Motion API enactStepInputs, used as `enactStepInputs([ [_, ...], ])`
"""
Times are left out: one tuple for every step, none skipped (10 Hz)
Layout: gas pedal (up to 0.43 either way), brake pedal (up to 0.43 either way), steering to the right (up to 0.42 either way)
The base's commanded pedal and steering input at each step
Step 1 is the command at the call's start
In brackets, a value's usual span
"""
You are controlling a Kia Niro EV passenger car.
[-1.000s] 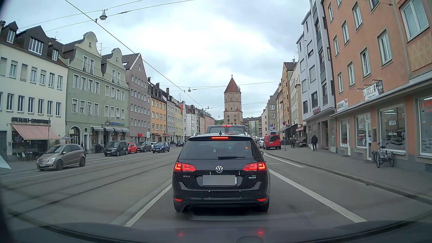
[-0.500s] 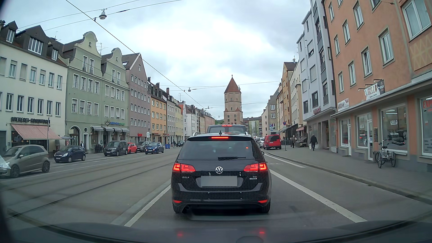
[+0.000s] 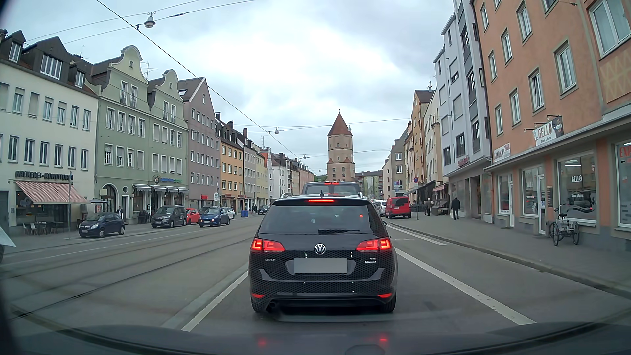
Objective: Follow the waypoints while adhering to traffic rules and regulations
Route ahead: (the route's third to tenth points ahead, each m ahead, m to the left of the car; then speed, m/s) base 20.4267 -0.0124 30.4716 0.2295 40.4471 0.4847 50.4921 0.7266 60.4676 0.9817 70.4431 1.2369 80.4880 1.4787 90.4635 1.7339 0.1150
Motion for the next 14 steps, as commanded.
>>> enactStepInputs([
  [0.0, 0.146, -0.019],
  [0.0, 0.146, -0.019],
  [0.0, 0.146, -0.019],
  [0.0, 0.146, -0.019],
  [0.0, 0.152, -0.019],
  [0.0, 0.159, -0.02],
  [0.0, 0.165, -0.02],
  [0.0, 0.165, -0.019],
  [0.0, 0.165, -0.02],
  [0.0, 0.165, -0.019],
  [0.0, 0.165, -0.02],
  [0.0, 0.165, -0.02],
  [0.0, 0.165, -0.02],
  [0.0, 0.165, -0.02],
])
